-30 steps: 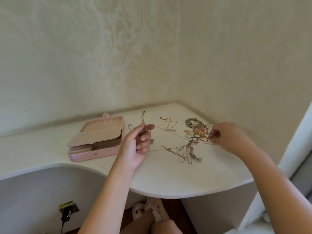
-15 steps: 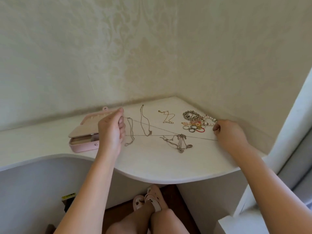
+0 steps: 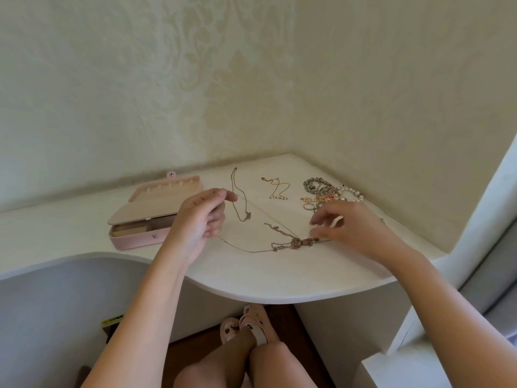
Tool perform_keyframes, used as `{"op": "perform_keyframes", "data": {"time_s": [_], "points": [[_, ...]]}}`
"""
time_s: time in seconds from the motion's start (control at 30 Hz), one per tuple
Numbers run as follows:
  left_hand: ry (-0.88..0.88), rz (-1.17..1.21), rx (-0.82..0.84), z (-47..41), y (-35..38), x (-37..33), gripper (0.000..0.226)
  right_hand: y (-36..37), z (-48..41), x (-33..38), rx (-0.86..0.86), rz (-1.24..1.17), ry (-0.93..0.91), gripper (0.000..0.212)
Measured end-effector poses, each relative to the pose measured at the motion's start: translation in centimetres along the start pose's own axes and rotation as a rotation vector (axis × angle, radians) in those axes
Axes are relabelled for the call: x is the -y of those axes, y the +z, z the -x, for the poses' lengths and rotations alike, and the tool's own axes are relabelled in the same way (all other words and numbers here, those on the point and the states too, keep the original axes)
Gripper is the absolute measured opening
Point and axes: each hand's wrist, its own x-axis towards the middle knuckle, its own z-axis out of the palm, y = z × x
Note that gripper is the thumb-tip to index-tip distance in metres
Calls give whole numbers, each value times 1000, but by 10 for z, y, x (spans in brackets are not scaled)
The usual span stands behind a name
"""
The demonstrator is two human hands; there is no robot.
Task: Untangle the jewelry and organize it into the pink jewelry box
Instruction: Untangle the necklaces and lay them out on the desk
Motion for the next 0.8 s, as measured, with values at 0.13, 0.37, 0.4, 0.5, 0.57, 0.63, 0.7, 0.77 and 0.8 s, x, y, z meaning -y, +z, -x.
{"op": "perform_keyframes", "data": {"time_s": [0.13,0.37,0.4,0.5,0.57,0.63,0.7,0.77,0.8], "points": [[9,172,72,0,-1,-11,24,19,-1,19,138,62,-82,7],[-68,330,158,-2,-12,-16,30,23,-14,4,32,-139,47,14],[-76,322,161,-2,-12,-13,31,22,-16,1,20,-232,93,16],[-113,311,203,1,-12,-1,33,13,-20,-3,-19,-718,233,18],[-140,320,265,3,-13,5,26,8,-19,-3,-44,-992,274,16],[-160,344,304,3,-14,10,30,7,-19,-4,-40,-1098,301,14],[-158,392,282,2,-16,13,31,7,-24,-4,-31,-1145,326,14],[-131,440,266,0,-17,14,29,6,-34,-4,-34,-1057,312,19],[-116,450,267,-1,-18,14,29,5,-40,-3,-36,-955,284,21]]}}
